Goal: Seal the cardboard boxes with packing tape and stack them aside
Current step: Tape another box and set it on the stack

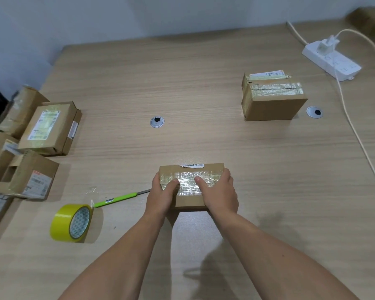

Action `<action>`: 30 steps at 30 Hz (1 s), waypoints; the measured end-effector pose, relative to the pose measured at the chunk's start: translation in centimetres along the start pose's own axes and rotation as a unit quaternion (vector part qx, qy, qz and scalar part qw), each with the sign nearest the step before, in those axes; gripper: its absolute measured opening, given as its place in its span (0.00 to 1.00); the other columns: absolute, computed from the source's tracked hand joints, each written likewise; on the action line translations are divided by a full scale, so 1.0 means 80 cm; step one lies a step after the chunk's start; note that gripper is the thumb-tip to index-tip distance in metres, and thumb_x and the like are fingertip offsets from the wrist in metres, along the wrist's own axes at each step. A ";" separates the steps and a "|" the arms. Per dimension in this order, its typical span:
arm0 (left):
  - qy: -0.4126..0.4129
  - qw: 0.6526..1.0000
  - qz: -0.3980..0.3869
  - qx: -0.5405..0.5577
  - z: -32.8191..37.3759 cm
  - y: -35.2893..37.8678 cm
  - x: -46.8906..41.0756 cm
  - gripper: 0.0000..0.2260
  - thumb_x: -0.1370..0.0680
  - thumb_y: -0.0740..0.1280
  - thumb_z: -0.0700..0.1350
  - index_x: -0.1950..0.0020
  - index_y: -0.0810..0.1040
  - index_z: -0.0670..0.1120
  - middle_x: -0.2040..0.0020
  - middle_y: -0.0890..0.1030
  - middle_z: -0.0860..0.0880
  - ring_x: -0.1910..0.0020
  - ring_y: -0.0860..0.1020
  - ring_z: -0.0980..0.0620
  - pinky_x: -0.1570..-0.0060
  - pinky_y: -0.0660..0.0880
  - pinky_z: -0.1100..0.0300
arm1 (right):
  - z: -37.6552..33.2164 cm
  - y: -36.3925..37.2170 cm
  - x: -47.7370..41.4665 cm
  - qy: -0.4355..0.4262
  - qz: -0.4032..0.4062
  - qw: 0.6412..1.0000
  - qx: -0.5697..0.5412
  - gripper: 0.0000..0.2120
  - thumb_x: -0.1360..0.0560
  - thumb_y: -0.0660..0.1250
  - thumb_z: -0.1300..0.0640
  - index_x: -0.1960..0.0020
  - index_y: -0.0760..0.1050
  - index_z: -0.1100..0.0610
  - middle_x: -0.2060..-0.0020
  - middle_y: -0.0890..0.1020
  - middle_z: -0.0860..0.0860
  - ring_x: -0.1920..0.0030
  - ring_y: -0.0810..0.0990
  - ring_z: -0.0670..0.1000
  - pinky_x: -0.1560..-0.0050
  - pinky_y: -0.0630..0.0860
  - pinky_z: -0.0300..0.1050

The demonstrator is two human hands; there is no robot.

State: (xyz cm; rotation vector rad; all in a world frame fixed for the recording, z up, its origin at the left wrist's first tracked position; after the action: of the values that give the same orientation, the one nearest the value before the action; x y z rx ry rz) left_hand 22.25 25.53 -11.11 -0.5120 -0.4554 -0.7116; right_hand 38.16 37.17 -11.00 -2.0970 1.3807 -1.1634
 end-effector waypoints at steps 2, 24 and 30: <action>-0.002 1.000 0.003 -0.006 -0.002 -0.001 -0.002 0.22 0.22 0.68 0.55 0.28 0.69 0.59 0.41 0.80 0.56 0.43 0.79 0.51 0.38 0.75 0.47 | 0.000 0.001 0.000 -0.003 -0.002 1.000 0.001 0.45 0.27 0.65 0.29 0.22 0.52 0.52 0.26 0.67 0.50 0.31 0.73 0.57 0.43 0.75 0.55; -0.022 0.999 0.012 0.019 -0.003 -0.008 -0.003 0.17 0.19 0.64 0.57 0.31 0.75 0.56 0.37 0.80 0.54 0.38 0.77 0.51 0.36 0.73 0.51 | 0.013 0.000 -0.001 0.016 -0.031 0.992 -0.121 0.27 0.17 0.54 0.39 0.21 0.56 0.45 0.28 0.73 0.51 0.32 0.74 0.57 0.33 0.71 0.60; 0.005 0.995 0.063 -0.080 0.009 0.003 0.010 0.28 0.28 0.74 0.60 0.31 0.71 0.54 0.46 0.78 0.55 0.44 0.77 0.49 0.46 0.71 0.56 | 0.004 0.001 0.002 0.022 -0.024 0.998 -0.048 0.50 0.33 0.64 0.23 0.21 0.52 0.48 0.26 0.68 0.50 0.30 0.71 0.56 0.38 0.73 0.57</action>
State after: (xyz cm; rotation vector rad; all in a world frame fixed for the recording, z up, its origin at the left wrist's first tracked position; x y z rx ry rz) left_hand 22.81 25.76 -10.18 -0.6810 -0.3545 -0.6318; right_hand 38.38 36.96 -11.17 -2.1928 1.4403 -1.1921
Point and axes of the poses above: each hand's wrist, its own x-axis away from the middle knuckle, its own y-axis out of the palm, z = x × y, the point moved 6 cm from there along -x, towards the middle knuckle
